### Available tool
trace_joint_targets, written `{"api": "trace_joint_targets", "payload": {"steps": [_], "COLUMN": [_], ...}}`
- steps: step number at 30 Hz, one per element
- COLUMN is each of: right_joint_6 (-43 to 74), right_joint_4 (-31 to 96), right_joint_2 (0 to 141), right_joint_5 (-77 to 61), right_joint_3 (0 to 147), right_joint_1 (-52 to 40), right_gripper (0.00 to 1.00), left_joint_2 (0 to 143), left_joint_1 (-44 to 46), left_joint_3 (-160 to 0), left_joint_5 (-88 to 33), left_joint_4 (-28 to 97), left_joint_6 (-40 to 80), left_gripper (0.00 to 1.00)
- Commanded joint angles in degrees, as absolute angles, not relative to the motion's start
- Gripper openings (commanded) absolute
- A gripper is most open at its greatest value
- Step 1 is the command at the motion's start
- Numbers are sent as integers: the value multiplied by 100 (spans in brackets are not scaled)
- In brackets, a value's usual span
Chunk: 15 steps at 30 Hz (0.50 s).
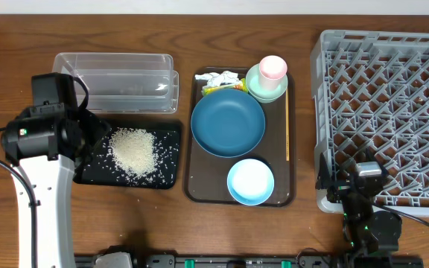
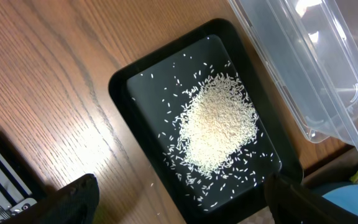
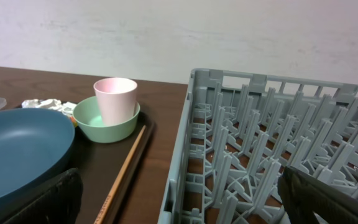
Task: Sort waste into correct bins and load items into the dishwasher rack
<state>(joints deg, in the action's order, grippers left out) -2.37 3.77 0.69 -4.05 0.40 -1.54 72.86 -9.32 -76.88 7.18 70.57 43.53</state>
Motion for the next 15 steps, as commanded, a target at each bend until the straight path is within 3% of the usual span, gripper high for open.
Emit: {"api": "trace_joint_targets", "payload": {"steps": [1, 15], "right_joint_6": [-307, -294], "right_joint_4": [401, 340], "right_joint_2": [38, 38], "right_joint_5": [-368, -386], "right_joint_3": [32, 32], "right_joint_1": [-207, -207], "right_gripper": [99, 99], "left_joint_2": [7297, 7297], "left_joint_1": [-958, -958], "left_joint_3": [-7784, -7784], "left_joint_5": [685, 685], "left_joint_4": [7091, 7091], "left_joint_6": [4403, 4403], "left_gripper": [87, 87]}}
